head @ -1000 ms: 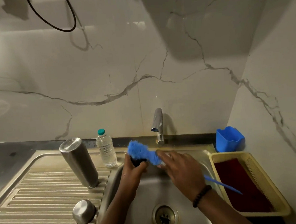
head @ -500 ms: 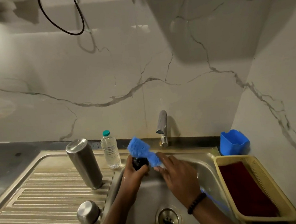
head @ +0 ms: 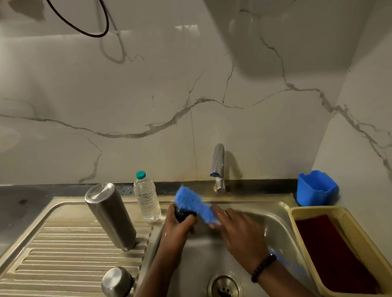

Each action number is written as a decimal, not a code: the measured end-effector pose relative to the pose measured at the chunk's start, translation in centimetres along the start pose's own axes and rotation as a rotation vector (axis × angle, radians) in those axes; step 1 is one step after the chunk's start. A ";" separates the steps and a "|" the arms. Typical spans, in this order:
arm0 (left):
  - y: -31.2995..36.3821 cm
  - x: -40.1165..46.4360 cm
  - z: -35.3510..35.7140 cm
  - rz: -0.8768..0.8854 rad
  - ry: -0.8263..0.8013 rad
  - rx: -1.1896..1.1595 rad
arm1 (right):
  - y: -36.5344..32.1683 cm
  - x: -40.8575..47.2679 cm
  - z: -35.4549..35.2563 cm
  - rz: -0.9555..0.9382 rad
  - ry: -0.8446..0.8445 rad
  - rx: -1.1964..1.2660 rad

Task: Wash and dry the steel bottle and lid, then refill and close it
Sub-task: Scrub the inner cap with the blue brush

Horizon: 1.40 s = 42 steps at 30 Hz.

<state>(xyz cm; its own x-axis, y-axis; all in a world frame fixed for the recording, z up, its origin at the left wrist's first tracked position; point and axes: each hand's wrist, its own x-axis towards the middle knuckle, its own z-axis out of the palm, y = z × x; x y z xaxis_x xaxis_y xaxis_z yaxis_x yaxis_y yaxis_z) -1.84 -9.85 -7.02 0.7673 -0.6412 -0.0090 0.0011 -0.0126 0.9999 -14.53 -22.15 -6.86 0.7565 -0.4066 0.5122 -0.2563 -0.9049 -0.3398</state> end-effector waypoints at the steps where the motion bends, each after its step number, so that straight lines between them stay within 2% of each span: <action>1: -0.2 -0.1 0.0 -0.011 -0.006 0.005 | 0.1 -0.1 0.2 0.027 0.003 0.009; 3: -0.3 -0.3 0.1 -0.020 0.014 -0.012 | 0.2 0.0 0.3 0.139 0.044 0.116; 8: -0.6 0.0 0.1 -0.048 -0.016 -0.238 | -0.8 -0.2 -0.4 0.213 0.114 0.331; 11: -0.1 0.2 0.0 -0.046 -0.037 -0.438 | -0.4 -0.5 -0.5 0.283 0.065 0.445; 15: 0.3 0.2 0.2 -0.047 -0.067 -0.560 | -0.2 -0.7 -0.3 0.247 -0.047 0.380; 20: 0.1 0.2 0.5 -0.135 -0.008 -0.741 | -0.1 -0.8 -0.4 0.304 -0.014 0.374; 24: 0.2 0.2 0.5 -0.125 -0.030 -0.671 | 0.0 -0.7 -0.2 0.243 -0.076 0.237; 27: 0.5 0.3 0.8 -0.140 -0.027 -0.647 | 0.1 -0.7 -0.3 0.306 0.024 0.268; 29: 0.5 0.3 0.8 -0.151 -0.002 -0.625 | -0.3 -0.9 -0.2 0.245 -0.002 0.318; 31: 0.1 0.3 0.8 -0.161 0.029 -0.615 | -0.3 -1.1 0.1 0.193 -0.066 0.248; 33: 0.1 0.1 0.9 -0.156 0.068 -0.628 | 0.2 -0.9 0.1 0.234 -0.052 0.180; 35: -0.2 0.2 0.8 -0.170 0.101 -0.632 | 0.3 -0.7 -0.3 0.291 -0.001 0.232; 37: -0.2 0.2 0.6 -0.174 0.136 -0.597 | 0.0 -1.0 -0.6 0.261 -0.054 0.314; 39: -0.4 0.2 0.5 -0.182 0.144 -0.558 | -0.1 -1.3 -0.4 0.193 -0.151 0.283; 42: -0.5 0.6 0.7 -0.182 0.159 -0.561 | 0.3 -1.4 0.1 0.286 -0.089 0.315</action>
<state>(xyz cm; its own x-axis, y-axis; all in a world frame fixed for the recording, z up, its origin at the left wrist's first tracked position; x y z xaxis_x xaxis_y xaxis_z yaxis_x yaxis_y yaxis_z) -1.86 -10.78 -7.57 0.8092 -0.5439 -0.2221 0.4460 0.3226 0.8349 -15.59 -21.78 -7.79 0.7341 -0.6107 0.2969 -0.2780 -0.6691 -0.6892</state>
